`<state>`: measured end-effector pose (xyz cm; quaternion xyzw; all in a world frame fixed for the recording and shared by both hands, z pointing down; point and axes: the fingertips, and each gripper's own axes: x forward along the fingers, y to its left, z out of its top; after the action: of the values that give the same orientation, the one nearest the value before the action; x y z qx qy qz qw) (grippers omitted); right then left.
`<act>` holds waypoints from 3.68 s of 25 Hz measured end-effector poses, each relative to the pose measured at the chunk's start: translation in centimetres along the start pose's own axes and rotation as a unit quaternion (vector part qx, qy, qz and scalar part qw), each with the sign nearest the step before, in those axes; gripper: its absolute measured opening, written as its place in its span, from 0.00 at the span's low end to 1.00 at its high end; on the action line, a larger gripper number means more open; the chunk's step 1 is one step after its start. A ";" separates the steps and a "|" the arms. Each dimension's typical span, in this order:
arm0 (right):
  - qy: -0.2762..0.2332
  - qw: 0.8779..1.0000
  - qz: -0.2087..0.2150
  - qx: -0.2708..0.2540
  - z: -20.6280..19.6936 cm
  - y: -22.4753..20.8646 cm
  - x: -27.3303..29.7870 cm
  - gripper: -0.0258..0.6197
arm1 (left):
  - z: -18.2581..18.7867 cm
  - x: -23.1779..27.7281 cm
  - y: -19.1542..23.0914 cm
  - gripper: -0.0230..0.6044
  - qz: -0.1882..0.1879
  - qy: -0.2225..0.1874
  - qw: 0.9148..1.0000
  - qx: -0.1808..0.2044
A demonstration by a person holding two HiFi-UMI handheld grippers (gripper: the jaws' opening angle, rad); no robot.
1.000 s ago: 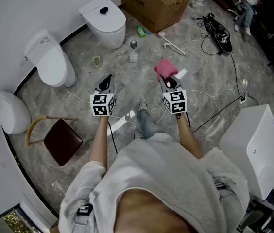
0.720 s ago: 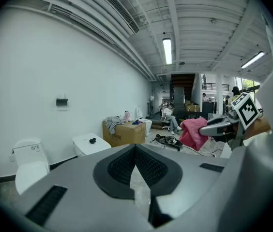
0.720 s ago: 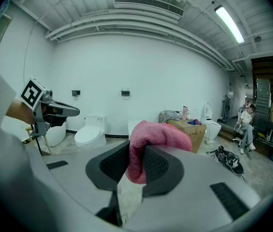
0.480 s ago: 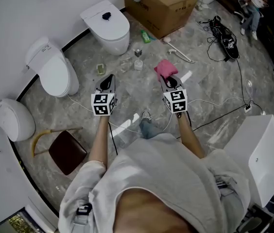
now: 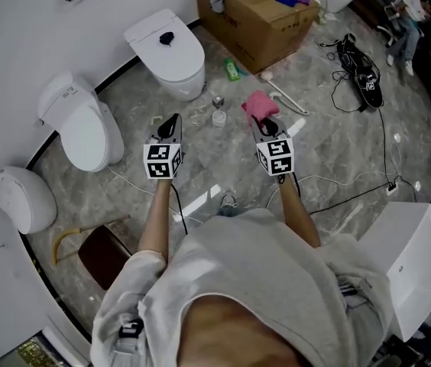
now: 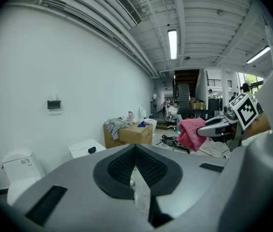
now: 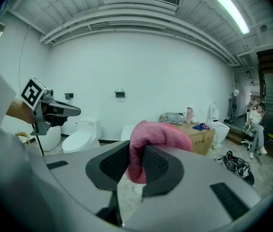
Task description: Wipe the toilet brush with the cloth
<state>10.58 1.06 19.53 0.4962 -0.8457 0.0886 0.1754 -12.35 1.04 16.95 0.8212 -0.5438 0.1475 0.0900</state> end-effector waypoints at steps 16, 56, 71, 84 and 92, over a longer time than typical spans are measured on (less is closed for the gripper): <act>0.045 0.998 0.029 0.021 -2.1 -3.1 7.4 0.17 | -2.9 6.8 2.3 0.07 0.012 0.052 0.998 -0.027; 0.150 0.987 0.014 0.058 -29.6 -4.7 31.2 0.17 | -29.9 33.8 8.7 0.07 -0.096 0.100 0.989 -0.056; 0.094 0.995 0.007 0.030 -48.7 -7.0 41.5 0.17 | -41.5 44.1 8.2 0.23 -0.163 -0.007 0.985 -0.053; 0.061 0.997 0.038 0.018 -51.2 -6.4 42.3 0.17 | -39.9 44.6 3.0 0.51 -0.226 -0.041 0.973 -0.021; 0.058 0.996 0.066 0.012 -51.1 -5.6 42.3 0.17 | -42.8 46.4 1.5 0.52 -0.232 0.012 0.973 0.014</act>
<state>7.28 -19.30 82.81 0.4358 -0.8637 0.1387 0.2118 -2.94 -26.53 72.94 0.9241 -0.3357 0.1404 0.1171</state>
